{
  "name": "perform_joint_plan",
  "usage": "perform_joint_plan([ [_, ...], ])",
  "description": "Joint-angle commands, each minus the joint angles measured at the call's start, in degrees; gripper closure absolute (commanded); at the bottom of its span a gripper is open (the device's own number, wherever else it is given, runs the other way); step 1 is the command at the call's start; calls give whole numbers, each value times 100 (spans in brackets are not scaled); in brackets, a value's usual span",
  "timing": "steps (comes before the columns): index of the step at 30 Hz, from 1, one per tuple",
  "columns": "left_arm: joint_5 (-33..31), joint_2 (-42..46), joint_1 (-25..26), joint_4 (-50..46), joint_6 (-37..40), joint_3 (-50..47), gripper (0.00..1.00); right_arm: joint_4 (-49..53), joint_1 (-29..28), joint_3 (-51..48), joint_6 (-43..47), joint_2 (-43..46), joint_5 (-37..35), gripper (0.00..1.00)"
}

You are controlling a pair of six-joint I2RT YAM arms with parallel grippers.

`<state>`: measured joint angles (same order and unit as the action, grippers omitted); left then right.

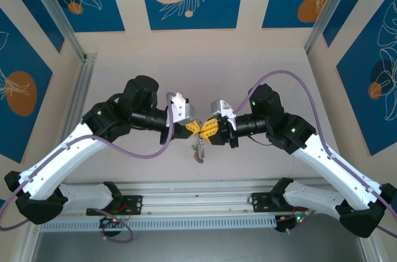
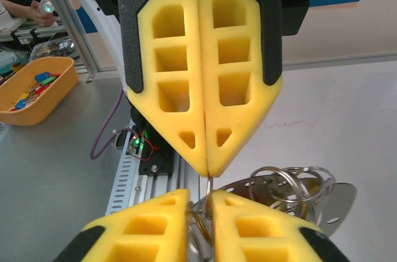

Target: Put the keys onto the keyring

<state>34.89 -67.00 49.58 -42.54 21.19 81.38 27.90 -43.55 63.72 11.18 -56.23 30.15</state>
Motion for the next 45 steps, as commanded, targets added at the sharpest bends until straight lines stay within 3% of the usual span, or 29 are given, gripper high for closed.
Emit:
perform_joint_plan([
  [1,81,-22,104,98,97,229,100,26,-48,17,-19,-58,89,89],
  [5,59,-38,128,95,96,229,100,69,-59,59,-4,-141,70,100],
  [11,-136,92,131,353,-121,88,100,-92,-22,-118,-31,74,1,100],
  [14,-185,283,113,595,-372,-117,78,-619,51,-453,-270,450,235,100],
  [17,-54,569,23,1008,-699,-452,68,-1149,178,-727,-615,794,511,100],
  [21,211,748,-47,1457,-1067,-769,68,-2080,216,-1106,-1255,1127,796,100],
  [28,665,781,-54,2049,-1474,-973,68,-4368,207,-2051,-2277,1705,659,100],
  [36,1117,704,-54,2524,-1792,-1089,69,-5094,64,-2277,-2480,1707,333,100],
  [45,1299,539,-54,2682,-1954,-1185,68,-5230,-22,-2255,-2398,1559,186,100],
])
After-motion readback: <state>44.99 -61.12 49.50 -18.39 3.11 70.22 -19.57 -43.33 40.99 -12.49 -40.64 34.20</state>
